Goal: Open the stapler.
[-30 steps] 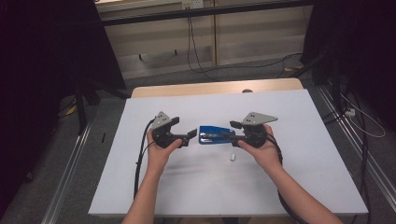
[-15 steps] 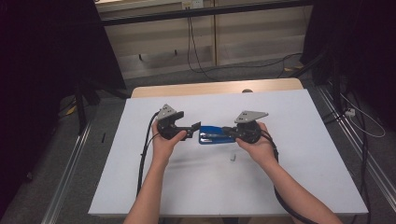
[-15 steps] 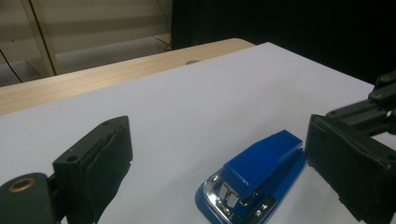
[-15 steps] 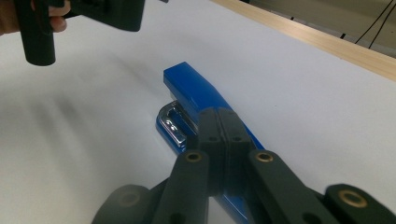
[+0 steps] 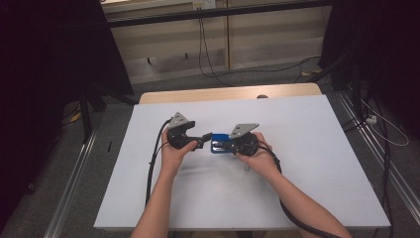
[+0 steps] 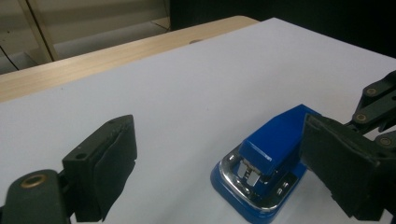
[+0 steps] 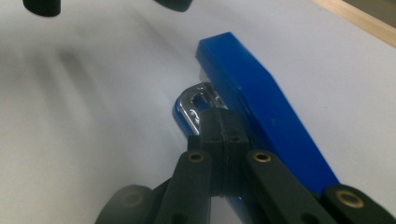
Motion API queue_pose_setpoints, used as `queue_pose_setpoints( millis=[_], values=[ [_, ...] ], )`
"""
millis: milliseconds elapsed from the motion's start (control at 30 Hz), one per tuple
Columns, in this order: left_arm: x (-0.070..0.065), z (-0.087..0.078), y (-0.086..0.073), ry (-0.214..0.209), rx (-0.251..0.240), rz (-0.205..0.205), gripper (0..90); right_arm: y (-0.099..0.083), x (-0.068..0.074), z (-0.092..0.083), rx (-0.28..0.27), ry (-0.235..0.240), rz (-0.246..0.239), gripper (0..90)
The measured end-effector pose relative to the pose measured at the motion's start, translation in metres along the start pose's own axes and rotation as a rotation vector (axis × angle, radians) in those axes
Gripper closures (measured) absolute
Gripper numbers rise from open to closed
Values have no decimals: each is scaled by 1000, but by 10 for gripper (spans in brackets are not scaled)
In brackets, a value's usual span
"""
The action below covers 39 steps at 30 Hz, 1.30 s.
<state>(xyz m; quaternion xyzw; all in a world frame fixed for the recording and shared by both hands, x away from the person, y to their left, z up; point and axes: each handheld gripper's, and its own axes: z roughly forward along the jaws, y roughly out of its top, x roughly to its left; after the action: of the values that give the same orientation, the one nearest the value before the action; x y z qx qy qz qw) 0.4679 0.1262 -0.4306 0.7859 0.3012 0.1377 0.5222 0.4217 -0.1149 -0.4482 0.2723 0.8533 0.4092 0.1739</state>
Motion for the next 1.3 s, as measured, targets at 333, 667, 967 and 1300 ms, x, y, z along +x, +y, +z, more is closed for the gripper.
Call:
queue_pose_setpoints(
  millis=[333, 667, 967, 1300],
  values=[
    [2, -1, -2, -45, 44, 7, 364, 5, 4, 12, 44, -32, -94, 900],
    [1, 3, -9, -110, 156, -3, 871, 4, 2, 14, 34, -17, -55, 900],
    [-1, 18, -17, -114, 208, 16, 900, 5, 2, 14, 41, -11, -29, 900],
    [-1, 22, -19, -119, 206, 19, 900, 1, 1, 13, 19, -3, 0, 900]
  ],
)
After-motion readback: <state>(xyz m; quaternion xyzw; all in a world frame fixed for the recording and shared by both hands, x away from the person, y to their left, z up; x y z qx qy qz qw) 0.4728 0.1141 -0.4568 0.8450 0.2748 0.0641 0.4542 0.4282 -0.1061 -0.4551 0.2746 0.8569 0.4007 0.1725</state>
